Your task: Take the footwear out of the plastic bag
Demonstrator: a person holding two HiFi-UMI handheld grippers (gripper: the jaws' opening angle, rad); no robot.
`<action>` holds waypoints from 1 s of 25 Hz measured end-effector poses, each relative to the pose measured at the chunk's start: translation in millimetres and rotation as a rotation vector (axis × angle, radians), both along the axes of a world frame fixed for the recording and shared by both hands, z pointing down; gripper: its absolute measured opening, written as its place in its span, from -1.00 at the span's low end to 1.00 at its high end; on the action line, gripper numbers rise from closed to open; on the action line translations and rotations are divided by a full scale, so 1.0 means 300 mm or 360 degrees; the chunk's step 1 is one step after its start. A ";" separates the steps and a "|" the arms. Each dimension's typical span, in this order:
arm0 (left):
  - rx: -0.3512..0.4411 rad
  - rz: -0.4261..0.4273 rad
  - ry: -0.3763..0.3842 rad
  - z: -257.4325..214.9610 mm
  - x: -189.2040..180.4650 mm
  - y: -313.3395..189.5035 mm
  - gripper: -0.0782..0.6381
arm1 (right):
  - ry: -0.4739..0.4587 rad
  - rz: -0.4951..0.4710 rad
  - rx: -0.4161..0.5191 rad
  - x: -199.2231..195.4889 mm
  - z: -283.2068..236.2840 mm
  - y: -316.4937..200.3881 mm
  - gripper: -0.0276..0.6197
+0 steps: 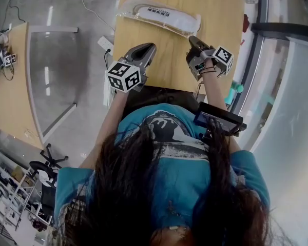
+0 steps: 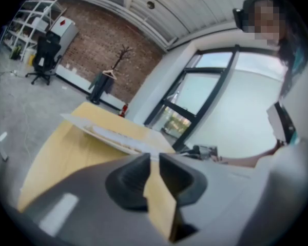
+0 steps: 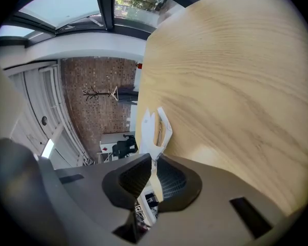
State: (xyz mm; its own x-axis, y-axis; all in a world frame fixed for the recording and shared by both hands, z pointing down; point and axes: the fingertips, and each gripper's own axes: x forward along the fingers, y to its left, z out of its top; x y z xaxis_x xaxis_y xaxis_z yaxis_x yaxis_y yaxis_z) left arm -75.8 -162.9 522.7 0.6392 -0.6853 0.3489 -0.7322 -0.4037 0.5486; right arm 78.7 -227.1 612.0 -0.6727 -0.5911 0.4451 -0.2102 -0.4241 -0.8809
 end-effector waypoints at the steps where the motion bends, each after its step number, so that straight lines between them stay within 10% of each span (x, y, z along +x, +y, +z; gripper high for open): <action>1: -0.0042 0.0010 0.0051 0.010 0.011 0.005 -0.61 | -0.0001 -0.0017 -0.0005 -0.007 -0.014 0.020 -0.78; 16: -0.0624 -0.0238 0.0986 0.157 0.070 -0.052 -0.11 | -0.0011 -0.0223 0.0096 -0.040 -0.142 0.222 -0.80; 25: -0.0755 -0.0280 0.1174 0.202 0.090 -0.091 -0.11 | 0.0046 -0.0381 0.0214 -0.072 -0.187 0.295 -0.80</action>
